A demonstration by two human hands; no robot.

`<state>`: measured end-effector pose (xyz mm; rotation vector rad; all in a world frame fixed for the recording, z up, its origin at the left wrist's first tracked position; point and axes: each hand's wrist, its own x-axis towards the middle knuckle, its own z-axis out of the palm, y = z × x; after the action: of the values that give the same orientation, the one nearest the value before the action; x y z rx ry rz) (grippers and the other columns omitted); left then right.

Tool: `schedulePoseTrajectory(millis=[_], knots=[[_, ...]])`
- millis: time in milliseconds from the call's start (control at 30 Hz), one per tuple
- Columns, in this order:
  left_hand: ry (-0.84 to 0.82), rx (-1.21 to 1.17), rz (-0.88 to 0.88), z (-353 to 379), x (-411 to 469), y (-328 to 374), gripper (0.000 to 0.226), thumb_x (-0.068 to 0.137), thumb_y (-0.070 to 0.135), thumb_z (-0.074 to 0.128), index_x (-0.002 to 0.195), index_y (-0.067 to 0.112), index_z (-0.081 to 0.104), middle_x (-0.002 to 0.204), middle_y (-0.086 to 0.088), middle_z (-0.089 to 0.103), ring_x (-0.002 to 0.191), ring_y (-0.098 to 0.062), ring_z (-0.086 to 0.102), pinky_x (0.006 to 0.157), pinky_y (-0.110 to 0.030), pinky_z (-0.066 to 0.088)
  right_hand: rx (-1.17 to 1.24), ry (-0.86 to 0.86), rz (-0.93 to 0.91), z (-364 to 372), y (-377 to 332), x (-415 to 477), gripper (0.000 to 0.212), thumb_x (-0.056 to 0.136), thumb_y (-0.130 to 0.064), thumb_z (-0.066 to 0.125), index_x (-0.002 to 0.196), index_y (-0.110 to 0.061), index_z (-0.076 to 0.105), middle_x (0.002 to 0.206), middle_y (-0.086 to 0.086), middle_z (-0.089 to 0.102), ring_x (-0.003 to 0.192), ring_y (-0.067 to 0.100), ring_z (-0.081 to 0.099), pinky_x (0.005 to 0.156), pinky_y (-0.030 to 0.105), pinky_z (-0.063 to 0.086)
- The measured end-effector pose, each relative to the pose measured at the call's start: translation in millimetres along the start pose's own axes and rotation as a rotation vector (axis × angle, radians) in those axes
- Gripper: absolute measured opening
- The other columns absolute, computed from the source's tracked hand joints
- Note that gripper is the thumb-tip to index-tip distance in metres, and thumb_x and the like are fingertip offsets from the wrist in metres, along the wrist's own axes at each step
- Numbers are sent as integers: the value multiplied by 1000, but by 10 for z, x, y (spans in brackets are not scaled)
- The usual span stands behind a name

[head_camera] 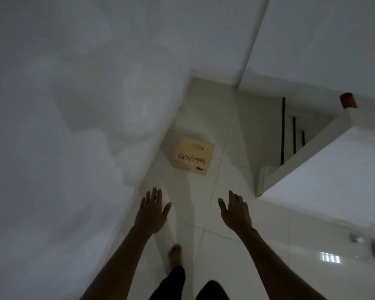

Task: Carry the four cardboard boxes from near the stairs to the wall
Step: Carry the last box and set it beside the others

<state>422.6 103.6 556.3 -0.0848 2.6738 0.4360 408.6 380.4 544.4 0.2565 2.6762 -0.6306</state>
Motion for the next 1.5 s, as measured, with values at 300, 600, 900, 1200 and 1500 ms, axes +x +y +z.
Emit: schedulePoseTrajectory(millis=[300,600,900,1200,1500], knots=[[-37,-52,-79,-404,1766,154,72,99,51,27,153,6,12,162,-18,10,150,-35,10,122,-46,13,107,-59,106,-242,-163,1621,69,100,-50,36,153,-7,25,153,17,38,141,33,34,116,46,29],[-127,-170,-218,94,3985,305,72,98,53,29,154,12,9,163,-15,8,150,-31,8,122,-44,15,268,-180,257,187,8,3757,70,99,-50,41,154,-12,24,157,14,33,139,32,41,107,44,39],[-169,-150,-263,1569,6315,-395,74,97,52,35,152,8,15,157,-20,26,143,-34,28,113,-48,32,314,-211,401,1704,428,5973,72,97,-51,48,152,-9,27,150,18,41,133,35,47,98,43,45],[-122,-486,-466,2784,7882,-873,93,81,67,56,148,12,25,146,-15,44,131,-35,47,105,-45,43,533,-160,598,3005,912,7147,85,84,-60,63,147,-11,32,132,15,56,109,32,63,82,38,53],[-3,-586,-628,2659,7660,-818,84,72,64,69,134,11,48,134,-11,56,122,-32,53,101,-42,46,861,-239,735,2876,821,7184,63,72,-56,78,124,-27,58,102,3,73,89,24,71,74,41,60]])
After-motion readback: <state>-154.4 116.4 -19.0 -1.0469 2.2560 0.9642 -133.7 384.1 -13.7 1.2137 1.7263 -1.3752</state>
